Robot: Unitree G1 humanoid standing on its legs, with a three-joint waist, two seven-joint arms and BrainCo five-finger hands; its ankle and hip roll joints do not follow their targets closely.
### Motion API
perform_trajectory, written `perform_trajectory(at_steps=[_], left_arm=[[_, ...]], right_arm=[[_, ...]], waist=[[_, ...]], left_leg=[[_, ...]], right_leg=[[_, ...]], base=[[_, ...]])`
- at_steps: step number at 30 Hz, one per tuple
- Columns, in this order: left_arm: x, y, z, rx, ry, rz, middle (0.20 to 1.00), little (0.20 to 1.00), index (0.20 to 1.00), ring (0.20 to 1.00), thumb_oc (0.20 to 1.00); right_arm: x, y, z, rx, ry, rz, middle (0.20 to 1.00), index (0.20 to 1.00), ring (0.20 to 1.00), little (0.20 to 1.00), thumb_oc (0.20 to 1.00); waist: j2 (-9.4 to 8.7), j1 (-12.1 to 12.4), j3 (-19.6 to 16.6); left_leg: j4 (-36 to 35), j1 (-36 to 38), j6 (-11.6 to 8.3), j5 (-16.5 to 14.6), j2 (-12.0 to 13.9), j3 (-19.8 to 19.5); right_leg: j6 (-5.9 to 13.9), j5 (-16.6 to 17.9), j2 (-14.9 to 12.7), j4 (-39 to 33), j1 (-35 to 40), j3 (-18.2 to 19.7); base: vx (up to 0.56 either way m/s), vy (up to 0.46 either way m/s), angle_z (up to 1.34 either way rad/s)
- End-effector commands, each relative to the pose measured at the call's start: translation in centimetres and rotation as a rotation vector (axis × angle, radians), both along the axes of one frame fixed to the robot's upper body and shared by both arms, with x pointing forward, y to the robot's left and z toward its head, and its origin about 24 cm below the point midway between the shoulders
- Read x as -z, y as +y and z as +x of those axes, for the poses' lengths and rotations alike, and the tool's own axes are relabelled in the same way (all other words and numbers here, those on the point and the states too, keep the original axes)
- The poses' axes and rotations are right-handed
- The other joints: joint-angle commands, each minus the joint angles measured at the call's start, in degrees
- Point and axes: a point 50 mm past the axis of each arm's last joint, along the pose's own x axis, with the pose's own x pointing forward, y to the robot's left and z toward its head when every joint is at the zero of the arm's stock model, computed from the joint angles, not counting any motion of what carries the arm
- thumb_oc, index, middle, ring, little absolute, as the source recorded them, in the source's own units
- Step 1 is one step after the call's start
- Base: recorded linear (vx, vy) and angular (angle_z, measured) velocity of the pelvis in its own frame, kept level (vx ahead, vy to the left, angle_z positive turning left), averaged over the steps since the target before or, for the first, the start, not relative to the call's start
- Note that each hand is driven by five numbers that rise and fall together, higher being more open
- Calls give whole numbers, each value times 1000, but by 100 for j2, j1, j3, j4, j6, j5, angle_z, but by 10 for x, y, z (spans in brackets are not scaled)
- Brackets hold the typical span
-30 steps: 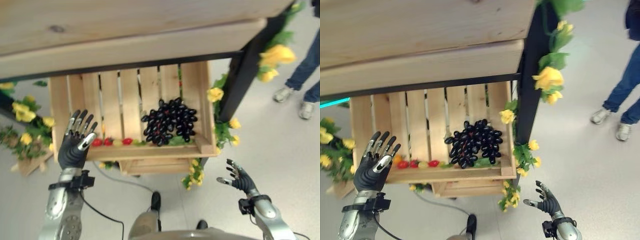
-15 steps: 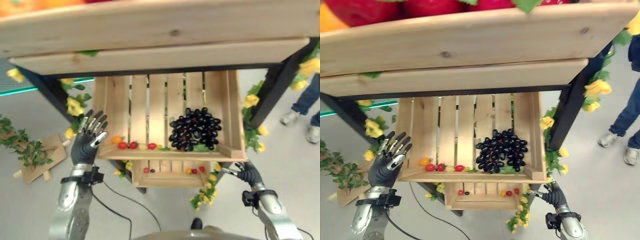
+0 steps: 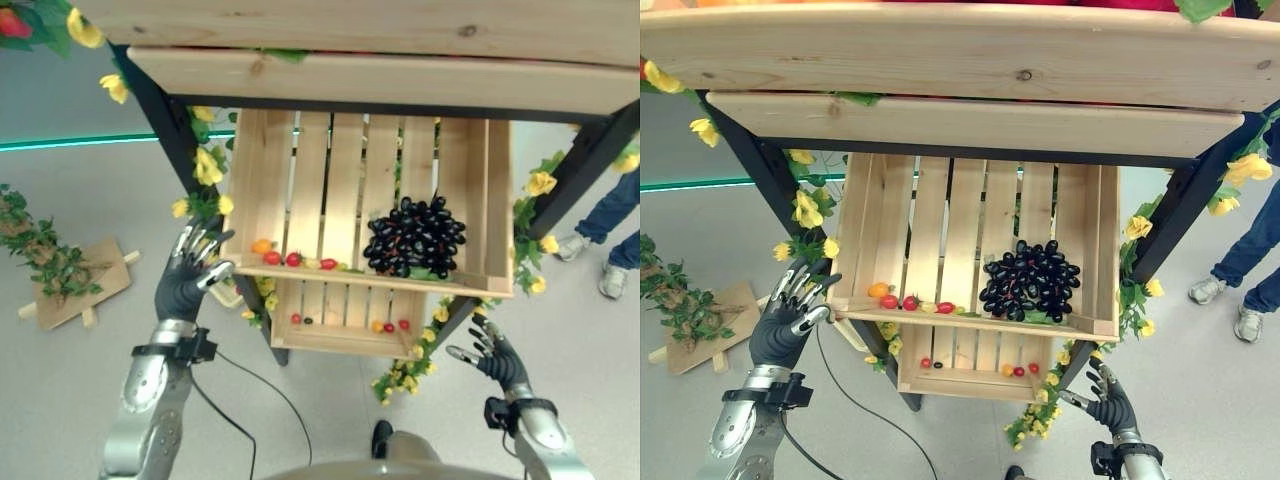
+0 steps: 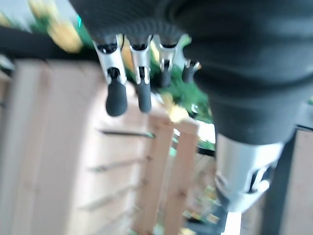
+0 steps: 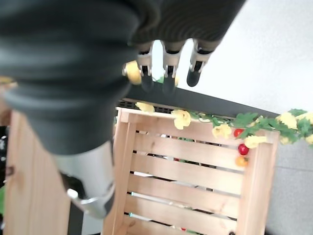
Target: Pick up the fruits from the basket on one side to the basket on the other side
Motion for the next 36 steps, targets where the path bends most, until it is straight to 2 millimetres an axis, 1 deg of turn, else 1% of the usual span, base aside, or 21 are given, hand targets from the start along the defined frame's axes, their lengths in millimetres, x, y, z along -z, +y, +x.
perform_trajectory(at_steps=[1, 4, 6, 8, 9, 11, 14, 15, 16, 18, 20, 21, 24, 25, 26, 27, 28, 29, 31, 33, 36], left_arm=[[3, 9, -5, -61, 26, 62, 1000, 1000, 1000, 1000, 1000], [6, 9, -2, -65, 42, 43, 1000, 1000, 1000, 1000, 1000], [11, 10, -1, -73, 67, 41, 1000, 1000, 1000, 1000, 1000], [11, 11, 0, -89, 68, 41, 1000, 1000, 1000, 1000, 1000], [11, 13, 0, -104, 67, 38, 1000, 1000, 1000, 1000, 1000], [17, 14, -3, -121, 87, -8, 1000, 1000, 1000, 1000, 1000], [27, 15, -9, -145, 119, -66, 1000, 1000, 1000, 1000, 1000], [31, 14, -11, -154, 129, -102, 1000, 1000, 1000, 1000, 1000], [31, 14, -11, -154, 129, -103, 1000, 1000, 1000, 1000, 1000], [39, 11, -12, -153, 155, -124, 1000, 1000, 1000, 1000, 1000], [44, 4, -6, -130, 171, -131, 1000, 1000, 1000, 1000, 1000], [47, 4, -5, -128, 183, -126, 1000, 1000, 1000, 1000, 1000], [58, 3, -3, -131, 221, -103, 1000, 1000, 1000, 1000, 1000], [58, 3, -3, -131, 220, -103, 1000, 1000, 1000, 1000, 1000], [66, -1, -2, -116, 262, -93, 1000, 1000, 1000, 1000, 1000], [71, -3, -2, -110, 283, -94, 1000, 1000, 1000, 1000, 1000], [71, -3, -2, -110, 283, -94, 1000, 1000, 1000, 1000, 1000], [77, -5, -1, -93, 313, -64, 1000, 1000, 1000, 1000, 1000], [84, -8, 1, -94, 346, -64, 1000, 1000, 1000, 1000, 1000], [89, -7, 1, -92, 371, -20, 1000, 1000, 1000, 1000, 1000], [99, -10, 2, -78, 423, 28, 1000, 1000, 1000, 1000, 1000]], right_arm=[[-36, 9, 26, -37, -200, 2, 1000, 1000, 1000, 1000, 1000], [-39, 11, 29, -35, -217, 0, 1000, 1000, 1000, 1000, 1000], [-41, 12, 32, -33, -225, -2, 1000, 1000, 1000, 1000, 1000], [-42, 15, 35, -36, -237, 7, 1000, 1000, 1000, 1000, 1000], [-43, 16, 37, -44, -242, 6, 1000, 1000, 1000, 1000, 1000], [-42, 20, 40, -57, -239, 31, 1000, 1000, 1000, 1000, 1000], [-46, 18, 43, -73, -244, 3, 1000, 1000, 1000, 1000, 1000], [-47, 15, 43, -62, -248, -2, 1000, 1000, 1000, 1000, 1000], [-47, 14, 43, -62, -248, -3, 1000, 1000, 1000, 1000, 1000], [-45, 12, 41, -52, -239, -13, 1000, 1000, 1000, 1000, 1000], [-45, 7, 42, -29, -242, -36, 1000, 1000, 1000, 1000, 1000], [-42, 5, 41, -24, -227, -38, 1000, 1000, 1000, 1000, 1000], [-32, 8, 42, -43, -180, -42, 1000, 1000, 1000, 1000, 1000], [-32, 8, 42, -43, -180, -43, 1000, 1000, 1000, 1000, 1000], [-22, 7, 38, -52, -127, -49, 1000, 1000, 1000, 1000, 1000], [-20, 7, 37, -57, -113, -54, 1000, 1000, 1000, 1000, 1000], [-20, 7, 37, -57, -113, -54, 1000, 1000, 1000, 1000, 1000], [-11, 8, 36, -68, -70, -53, 1000, 1000, 1000, 1000, 1000], [-3, 9, 37, -66, -37, -51, 1000, 1000, 1000, 1000, 1000], [3, 9, 38, -64, -11, -49, 1000, 1000, 1000, 1000, 1000], [11, 9, 32, -28, 21, -19, 1000, 1000, 1000, 1000, 1000]], waist=[[170, 59, 191], [189, 214, 50], [128, 293, -15], [20, 438, -142], [-28, 520, -167], [-51, 627, -237], [19, 735, -193], [93, 797, -104], [111, 796, -102], [177, 788, 24], [205, 742, 212], [149, 726, 248], [22, 661, 189], [26, 661, 181], [-24, 613, 75], [-53, 590, 19], [-53, 588, 15], [-92, 567, -94], [-125, 554, -114], [-85, 500, -140], [-40, 401, -240]], left_leg=[[-853, 178, -17, 347, 337, 0], [-804, -101, -38, 543, 485, 42], [-754, -296, -40, 691, 518, 54], [-679, -557, -124, 790, 514, 60], [-642, -652, -172, 837, 540, 101], [-624, -799, -294, 956, 665, 152], [-380, -1090, -544, 1113, 974, 224], [-236, -1328, -791, 1442, 1316, 151], [-237, -1332, -807, 1453, 1338, 141], [-138, -1453, -959, 1767, 1623, 118], [-206, -1576, -1075, 2128, 1670, 98], [-85, -1589, -1020, 1999, 1571, 102], [154, -1368, -876, 1373, 1134, -231], [149, -1386, -873, 1392, 1136, -232], [269, -1127, -738, 918, 782, -383], [364, -994, -639, 663, 533, -507], [364, -999, -639, 665, 532, -509], [492, -769, -481, 307, 74, -781], [723, -684, -427, 159, -213, -1083], [657, -606, -357, 85, -170, -1150], [-46, -311, -311, 272, -30, -1167]], right_leg=[[312, 88, -122, 206, -33, 159], [333, -78, -476, 846, 423, 306], [388, -92, -419, 1308, 623, 477], [472, -77, -444, 812, 1096, 407], [482, -186, -436, 509, 1340, 224], [470, -746, -267, -81, 1598, 59], [321, -863, -129, -967, 1873, 44], [255, -861, 27, -1497, 2044, 121], [239, -850, 52, -1504, 2044, 122], [121, -871, 258, -1508, 1984, 134], [56, -828, 390, -1508, 1981, 43], [27, -762, 372, -1508, 1934, 37], [61, -624, 284, -1508, 1798, 34], [61, -608, 287, -1508, 1778, 34], [42, -540, 261, -1508, 1664, 26], [36, -497, 264, -1508, 1600, 41], [36, -496, 264, -1508, 1595, 40], [7, -416, 322, -1508, 1493, 106], [-18, -336, 361, -1457, 1359, 234], [3, -301, 406, -1379, 1274, 330], [102, -216, 327, -1265, 1173, 249]], base=[[-316, -74, 18], [-249, -115, 31], [-252, -175, -23], [-218, -252, -14], [-260, -274, -21], [-260, -289, -62], [-282, -367, -66], [-253, -328, -28], [-284, -346, -41], [-205, -201, -30], [-263, -201, -7], [-303, -187, 9], [-212, -101, 2], [-216, -59, -11], [-203, -42, 3], [-195, -44, -9], [-147, -8, -5], [-128, 15, 0], [-154, 74, -20], [-95, 145, -30], [-66, 190, -23]])
